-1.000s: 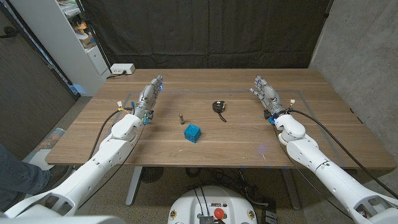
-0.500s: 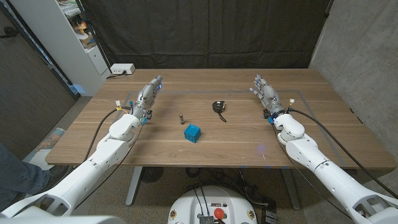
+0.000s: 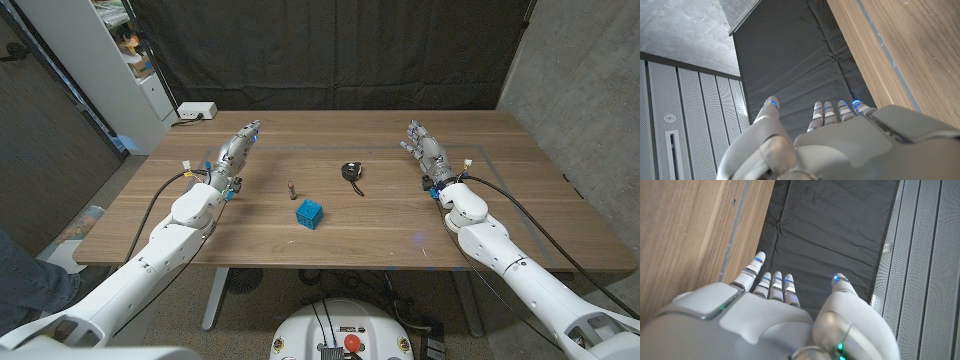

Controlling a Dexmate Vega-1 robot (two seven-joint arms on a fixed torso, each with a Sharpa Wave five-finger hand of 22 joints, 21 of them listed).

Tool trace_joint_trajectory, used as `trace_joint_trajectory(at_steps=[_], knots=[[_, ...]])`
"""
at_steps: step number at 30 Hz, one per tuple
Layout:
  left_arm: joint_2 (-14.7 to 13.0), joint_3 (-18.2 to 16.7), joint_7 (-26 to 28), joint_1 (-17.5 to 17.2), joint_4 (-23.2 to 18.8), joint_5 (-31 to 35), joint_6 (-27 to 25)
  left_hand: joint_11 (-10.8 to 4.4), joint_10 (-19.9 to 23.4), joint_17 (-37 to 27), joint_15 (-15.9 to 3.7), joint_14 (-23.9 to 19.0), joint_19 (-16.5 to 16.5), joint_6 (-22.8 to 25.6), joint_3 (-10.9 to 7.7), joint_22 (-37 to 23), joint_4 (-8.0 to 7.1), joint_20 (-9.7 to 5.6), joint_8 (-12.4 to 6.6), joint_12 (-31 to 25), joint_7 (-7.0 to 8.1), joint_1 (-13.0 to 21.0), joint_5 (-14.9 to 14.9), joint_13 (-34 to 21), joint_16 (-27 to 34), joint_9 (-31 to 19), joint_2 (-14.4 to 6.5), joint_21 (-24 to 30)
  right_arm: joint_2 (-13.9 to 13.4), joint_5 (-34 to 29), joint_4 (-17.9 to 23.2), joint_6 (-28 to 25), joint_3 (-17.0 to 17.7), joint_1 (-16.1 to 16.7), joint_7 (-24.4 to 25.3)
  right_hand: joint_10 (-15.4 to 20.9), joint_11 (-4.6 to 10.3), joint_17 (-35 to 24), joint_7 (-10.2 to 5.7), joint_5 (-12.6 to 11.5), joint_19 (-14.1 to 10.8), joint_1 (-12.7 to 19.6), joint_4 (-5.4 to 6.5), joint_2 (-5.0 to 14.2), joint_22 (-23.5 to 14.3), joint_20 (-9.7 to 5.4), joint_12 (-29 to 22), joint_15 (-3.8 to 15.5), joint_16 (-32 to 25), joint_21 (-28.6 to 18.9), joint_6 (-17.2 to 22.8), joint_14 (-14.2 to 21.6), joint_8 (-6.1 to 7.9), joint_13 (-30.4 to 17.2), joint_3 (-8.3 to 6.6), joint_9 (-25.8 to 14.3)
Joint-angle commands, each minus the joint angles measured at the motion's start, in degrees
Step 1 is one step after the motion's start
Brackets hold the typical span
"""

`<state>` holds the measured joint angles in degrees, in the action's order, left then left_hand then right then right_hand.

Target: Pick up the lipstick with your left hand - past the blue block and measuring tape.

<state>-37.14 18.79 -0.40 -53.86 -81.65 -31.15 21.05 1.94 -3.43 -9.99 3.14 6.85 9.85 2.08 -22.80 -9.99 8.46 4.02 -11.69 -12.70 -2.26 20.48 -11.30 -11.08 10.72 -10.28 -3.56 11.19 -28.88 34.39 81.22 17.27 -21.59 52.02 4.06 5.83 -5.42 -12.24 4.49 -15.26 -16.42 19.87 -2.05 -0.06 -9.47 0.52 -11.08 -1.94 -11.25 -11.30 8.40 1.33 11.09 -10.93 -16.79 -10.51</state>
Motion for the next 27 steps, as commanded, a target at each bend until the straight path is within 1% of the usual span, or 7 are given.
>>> trace_joint_trajectory(at_steps=[1, 8, 14, 15, 19, 25, 27], knots=[[-1.71, -0.40, 1.78, -1.63, -2.49, 2.34, 0.11, 0.17, -0.42, -0.28, 0.03, 0.43, 1.26, 0.91, -0.39, -0.22, 0.63, 0.45, -0.68, 0.09, -0.32, 1.40, -0.14, -0.17, -0.05, -0.14, 0.16, -0.21, 0.12, -0.10, -0.37, 0.29, -0.04, -0.18, -0.12, 0.40, -0.01, -0.16, 0.05, 0.11, -0.39, 0.33, -0.36, 0.29, -0.20, 0.21, -0.32, -0.29, -0.37, 0.24, 0.39, 0.24, 0.21, -0.18, -0.01, -0.30], [-1.91, -0.63, 2.66, -2.23, -3.38, 2.97, 0.10, 0.40, -0.48, -0.29, 0.14, 0.51, 1.31, 1.37, -0.77, -0.21, 1.16, 0.65, -0.79, 0.12, -0.48, 2.65, -0.17, -0.20, -0.05, -0.17, 0.22, -0.19, -0.07, 0.07, -0.21, 0.20, 0.02, -0.03, -0.33, 0.44, -0.02, -0.13, -0.06, 0.13, -0.37, 0.34, -0.42, 0.30, -0.21, 0.23, -0.33, -0.23, -0.39, 0.27, 0.41, 0.29, 0.21, -0.18, 0.00, -0.31], [-3.50, -0.67, 3.22, -3.15, -5.54, 4.09, -1.60, 0.39, -0.46, -0.29, 0.15, 0.57, 1.30, 1.76, -1.00, -0.21, 1.42, 0.79, -0.89, 0.11, -0.69, 3.49, -0.19, -0.22, -0.06, -0.19, 0.28, -0.16, -0.06, 0.27, -0.32, 0.36, 0.06, 0.14, -0.58, 0.43, -0.03, -0.11, -0.05, 0.15, -0.37, 0.33, -0.46, 0.31, -0.21, 0.25, -0.32, -0.24, -0.39, 0.29, 0.44, 0.28, 0.22, -0.18, 0.01, -0.31], [-3.64, -0.70, 3.75, -3.33, -5.84, 4.52, -1.81, 0.72, -0.45, -0.29, 0.40, 0.57, 1.43, 1.84, -1.12, -0.21, 1.53, 0.66, -0.89, 0.11, -0.72, 3.91, -0.20, -0.23, -0.05, -0.20, 0.31, -0.20, -0.03, 0.29, -0.36, 0.37, 0.06, 0.14, -0.56, 0.41, -0.04, -0.11, -0.08, 0.15, -0.38, 0.34, -0.47, 0.31, -0.21, 0.24, -0.31, -0.27, -0.39, 0.29, 0.45, 0.29, 0.22, -0.18, 0.01, -0.31], [-4.06, -0.94, 4.36, -3.81, -6.63, 4.93, -2.30, 0.95, -0.60, -0.29, 0.65, 0.65, 1.54, 2.01, -1.33, -0.21, 1.69, 0.37, -0.90, 0.17, -0.72, 4.66, -0.21, -0.24, -0.06, -0.22, 0.39, -0.21, 0.10, 0.41, -0.63, 0.56, 0.06, 0.13, -0.73, 0.36, -0.01, -0.09, -0.14, 0.16, -0.40, 0.35, -0.50, 0.33, -0.21, 0.21, -0.30, -0.24, -0.36, 0.29, 0.42, 0.22, 0.20, -0.18, 0.01, -0.31], [-5.38, -0.97, 5.33, -4.71, -8.40, 6.47, -3.70, 0.90, -1.18, -0.30, 0.73, 0.87, 1.79, 2.16, -1.62, -0.20, 1.87, 0.50, -0.89, 0.39, -0.74, 5.78, -0.25, -0.26, -0.12, -0.25, 0.52, -0.27, 0.17, 0.43, -0.69, 0.77, 0.05, 0.32, -0.73, 0.35, -0.04, -0.07, -0.20, 0.17, -0.32, 0.37, -0.56, 0.31, -0.21, 0.24, -0.29, -0.35, -0.30, 0.34, 0.38, 0.06, 0.18, -0.19, 0.02, -0.32], [-6.00, -0.88, 5.62, -4.93, -9.12, 7.15, -4.60, 1.12, -1.28, -0.30, 0.83, 1.00, 1.86, 2.34, -1.75, -0.19, 1.93, 0.65, -0.94, 0.42, -0.65, 6.23, -0.27, -0.27, -0.15, -0.26, 0.55, -0.28, 0.20, 0.48, -0.70, 0.84, 0.08, 0.39, -0.73, 0.35, -0.06, -0.06, -0.22, 0.17, -0.32, 0.37, -0.57, 0.32, -0.21, 0.23, -0.29, -0.32, -0.29, 0.34, 0.39, 0.04, 0.18, -0.19, 0.02, -0.32]])
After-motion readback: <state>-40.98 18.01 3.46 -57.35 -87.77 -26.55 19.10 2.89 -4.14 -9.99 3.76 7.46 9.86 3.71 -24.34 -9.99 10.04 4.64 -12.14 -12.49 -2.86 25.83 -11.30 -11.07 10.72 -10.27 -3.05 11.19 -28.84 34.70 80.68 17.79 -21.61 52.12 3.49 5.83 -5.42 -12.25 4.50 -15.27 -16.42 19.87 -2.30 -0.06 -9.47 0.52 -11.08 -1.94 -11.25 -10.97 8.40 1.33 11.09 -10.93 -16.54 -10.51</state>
